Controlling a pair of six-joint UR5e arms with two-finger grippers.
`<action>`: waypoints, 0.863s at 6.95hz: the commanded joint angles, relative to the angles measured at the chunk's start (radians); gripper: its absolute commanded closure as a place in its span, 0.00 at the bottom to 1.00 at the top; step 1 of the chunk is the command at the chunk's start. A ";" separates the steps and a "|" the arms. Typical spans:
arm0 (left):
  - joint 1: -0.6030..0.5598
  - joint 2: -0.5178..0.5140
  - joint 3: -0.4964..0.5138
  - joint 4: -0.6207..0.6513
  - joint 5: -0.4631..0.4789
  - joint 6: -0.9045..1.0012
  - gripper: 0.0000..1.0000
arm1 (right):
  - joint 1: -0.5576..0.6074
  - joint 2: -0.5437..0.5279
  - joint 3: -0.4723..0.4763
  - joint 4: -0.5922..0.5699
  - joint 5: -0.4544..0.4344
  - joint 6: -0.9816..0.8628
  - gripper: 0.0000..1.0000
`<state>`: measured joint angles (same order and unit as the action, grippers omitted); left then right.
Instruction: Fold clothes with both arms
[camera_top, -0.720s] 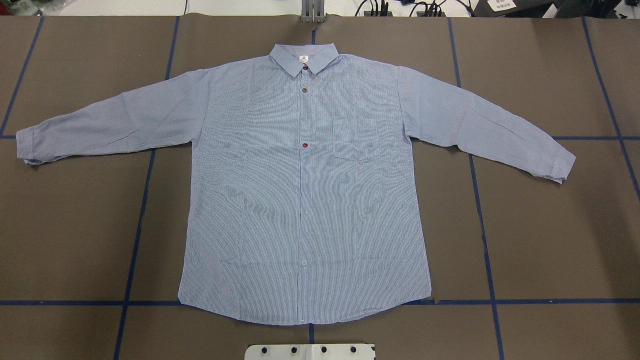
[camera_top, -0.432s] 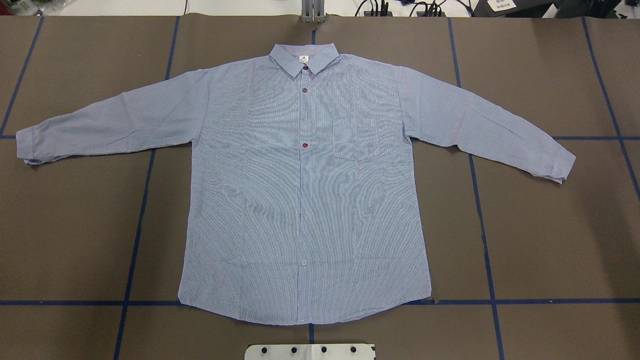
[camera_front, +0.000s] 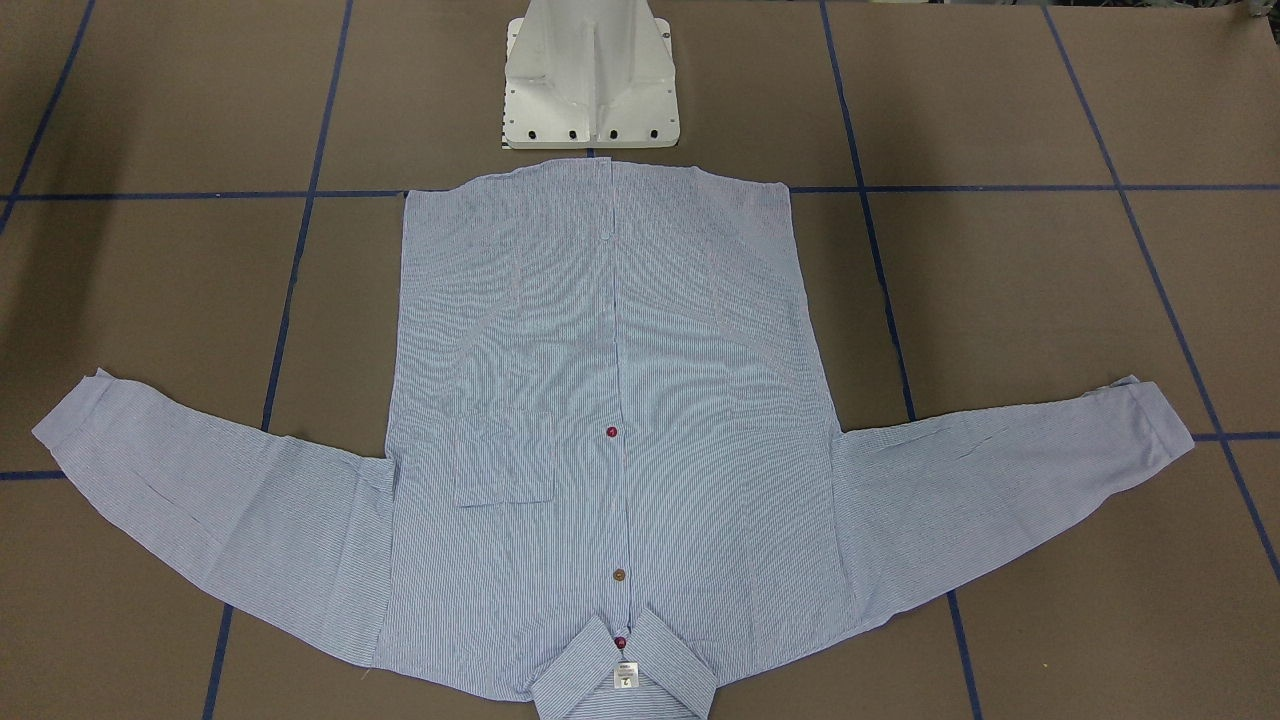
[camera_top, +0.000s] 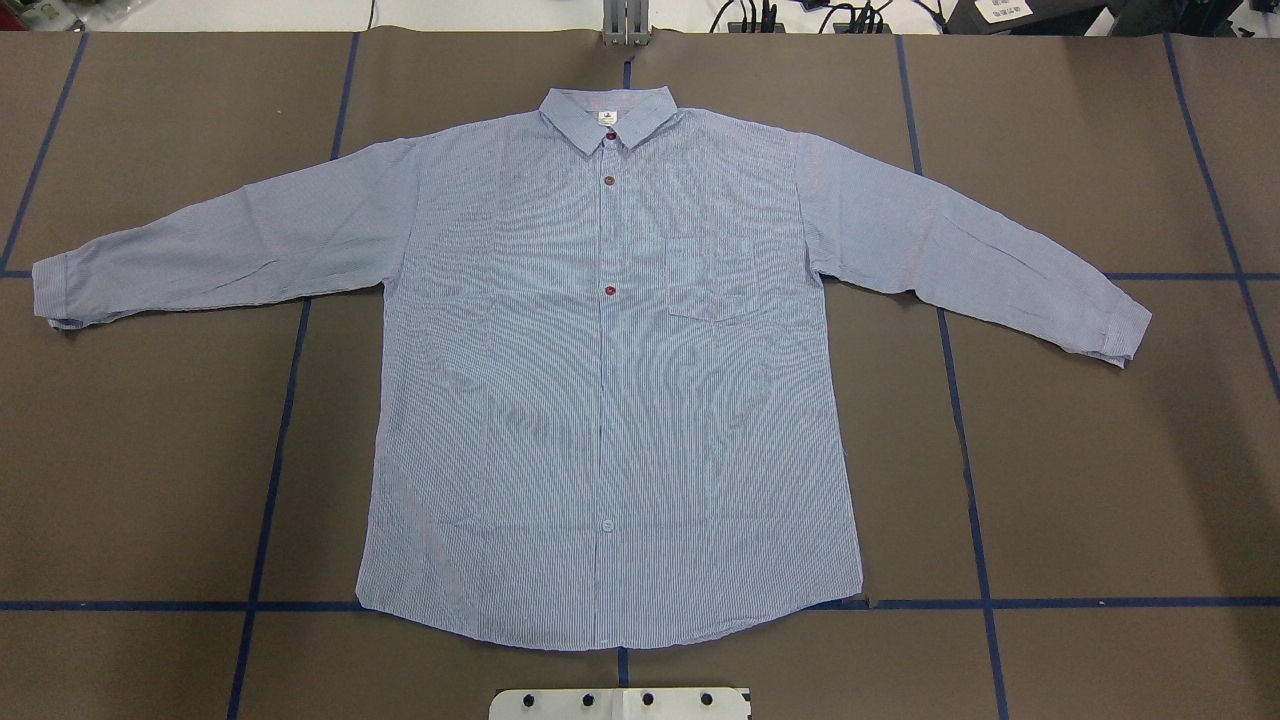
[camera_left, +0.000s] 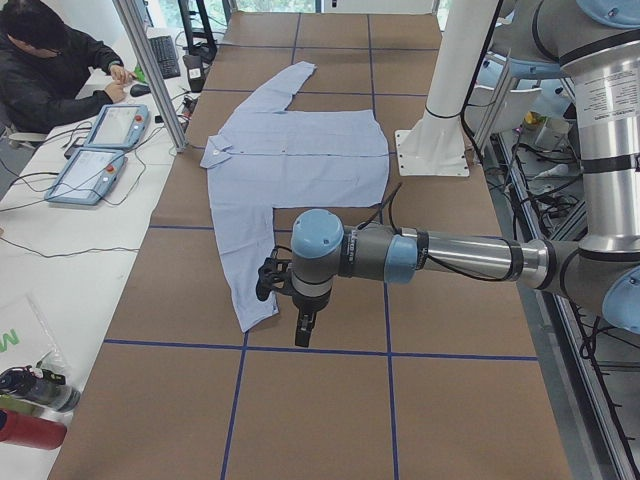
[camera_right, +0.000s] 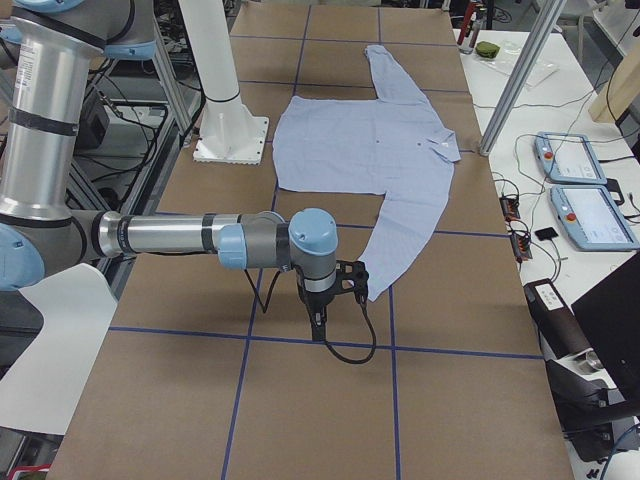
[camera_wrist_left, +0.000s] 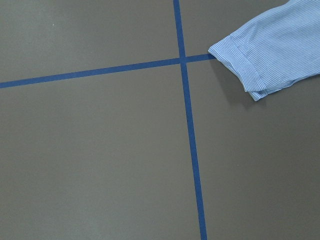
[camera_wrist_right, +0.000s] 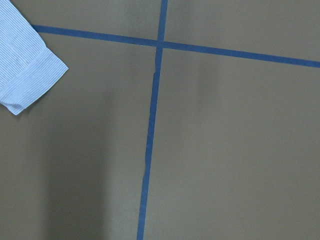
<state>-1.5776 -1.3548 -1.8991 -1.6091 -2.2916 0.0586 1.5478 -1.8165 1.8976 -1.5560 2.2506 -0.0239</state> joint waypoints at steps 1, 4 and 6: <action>0.001 -0.021 -0.070 -0.073 0.006 -0.008 0.00 | 0.000 0.086 0.053 0.002 -0.005 0.004 0.00; 0.001 -0.110 -0.034 -0.522 0.006 -0.009 0.00 | 0.002 0.163 0.040 0.056 0.004 0.018 0.00; -0.001 -0.120 0.009 -0.576 0.000 -0.008 0.00 | 0.002 0.154 0.043 0.135 0.004 0.051 0.00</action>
<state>-1.5772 -1.4749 -1.9058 -2.1366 -2.2895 0.0496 1.5500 -1.6610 1.9375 -1.4692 2.2544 0.0016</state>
